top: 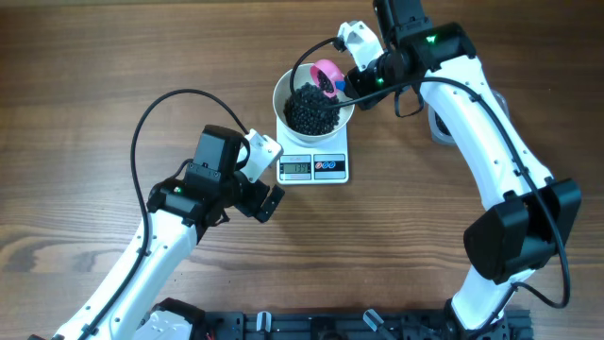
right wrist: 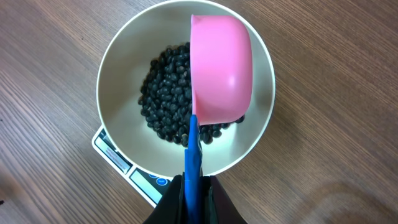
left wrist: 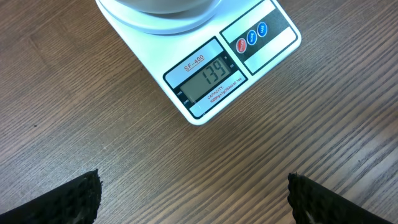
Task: Scoop item into bowl and weigh 150g on scale
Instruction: 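Tilt the pink scoop over the bowl to trickle beans in slowly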
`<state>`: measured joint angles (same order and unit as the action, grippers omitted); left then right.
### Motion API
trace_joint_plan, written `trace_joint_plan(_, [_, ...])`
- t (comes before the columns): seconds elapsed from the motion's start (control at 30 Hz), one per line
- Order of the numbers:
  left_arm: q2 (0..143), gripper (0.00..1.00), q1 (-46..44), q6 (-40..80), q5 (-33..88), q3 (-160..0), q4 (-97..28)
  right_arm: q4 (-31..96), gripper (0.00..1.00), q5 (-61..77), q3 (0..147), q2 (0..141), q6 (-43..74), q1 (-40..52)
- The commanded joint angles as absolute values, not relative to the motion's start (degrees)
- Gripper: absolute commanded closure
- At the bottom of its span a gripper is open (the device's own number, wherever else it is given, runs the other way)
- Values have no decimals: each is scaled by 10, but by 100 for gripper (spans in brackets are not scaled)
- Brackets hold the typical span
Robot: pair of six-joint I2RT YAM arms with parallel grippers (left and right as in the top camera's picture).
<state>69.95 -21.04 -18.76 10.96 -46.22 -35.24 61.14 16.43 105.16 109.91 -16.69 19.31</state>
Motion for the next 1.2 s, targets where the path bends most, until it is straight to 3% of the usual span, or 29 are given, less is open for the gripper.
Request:
trace_joint_plan(0.0, [702,0,-207,-191,109,-460,-352,606,96,168,1070,1082,-175,193])
trace_joint_plan(0.6, [702,0,-207,-191,109,-460,-352,608,96,216,1069,1082,-173,190])
trace_joint_plan(0.8, [702,0,-207,-191,109,-460,-352,610,96,319,1069,1082,-163,143])
trace_joint_plan(1.17, [702,0,-207,-191,109,-460,-352,615,96,322,1069,1082,-164,130])
